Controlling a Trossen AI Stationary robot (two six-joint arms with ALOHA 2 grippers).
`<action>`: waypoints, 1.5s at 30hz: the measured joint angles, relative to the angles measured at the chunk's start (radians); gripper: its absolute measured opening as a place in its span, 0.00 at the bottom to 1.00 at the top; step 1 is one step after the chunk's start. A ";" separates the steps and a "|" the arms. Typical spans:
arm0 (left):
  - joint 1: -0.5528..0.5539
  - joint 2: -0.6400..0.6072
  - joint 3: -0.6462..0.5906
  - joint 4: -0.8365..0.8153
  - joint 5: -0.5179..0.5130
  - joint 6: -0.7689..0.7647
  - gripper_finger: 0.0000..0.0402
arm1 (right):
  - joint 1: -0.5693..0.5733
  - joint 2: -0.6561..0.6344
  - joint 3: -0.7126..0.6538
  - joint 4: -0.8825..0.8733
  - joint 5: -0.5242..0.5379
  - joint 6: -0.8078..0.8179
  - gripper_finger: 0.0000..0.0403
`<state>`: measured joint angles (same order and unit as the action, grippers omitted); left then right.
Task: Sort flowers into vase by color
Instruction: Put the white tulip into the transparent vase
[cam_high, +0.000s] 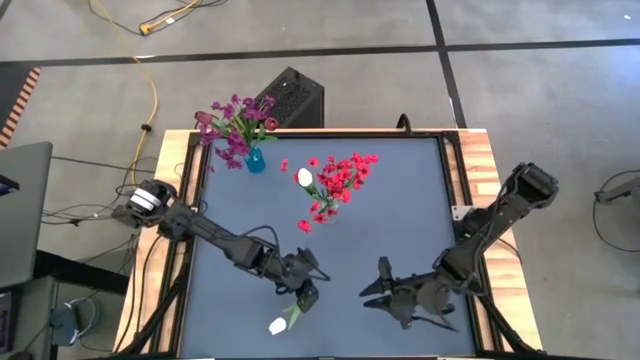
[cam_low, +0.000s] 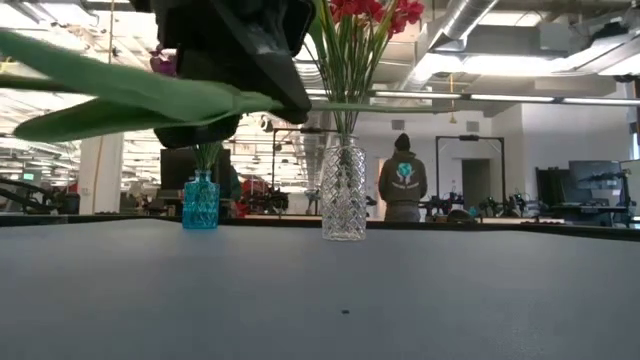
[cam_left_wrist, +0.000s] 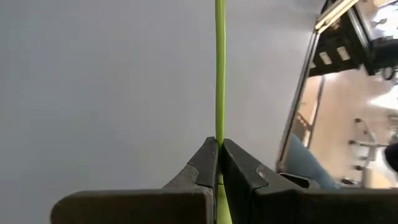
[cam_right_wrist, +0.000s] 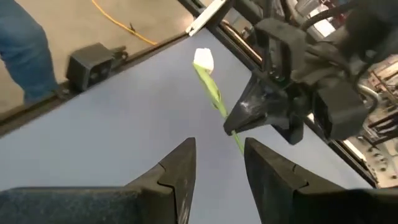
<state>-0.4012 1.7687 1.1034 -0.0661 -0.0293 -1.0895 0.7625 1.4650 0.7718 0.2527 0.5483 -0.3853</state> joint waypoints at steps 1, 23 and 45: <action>0.006 0.000 0.000 0.008 0.011 -0.005 0.00 | -0.011 0.022 0.011 -0.004 0.000 -0.005 0.40; 0.031 0.000 0.000 0.021 0.052 -0.015 0.00 | -0.122 0.405 0.332 -0.217 0.266 -0.086 0.36; 0.032 0.000 0.000 0.015 0.070 0.085 0.00 | -0.136 0.418 0.346 -0.321 0.291 -0.014 0.04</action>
<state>-0.3692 1.7691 1.1038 -0.0509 0.0409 -1.0044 0.6266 1.8828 1.1175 -0.0680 0.8389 -0.3997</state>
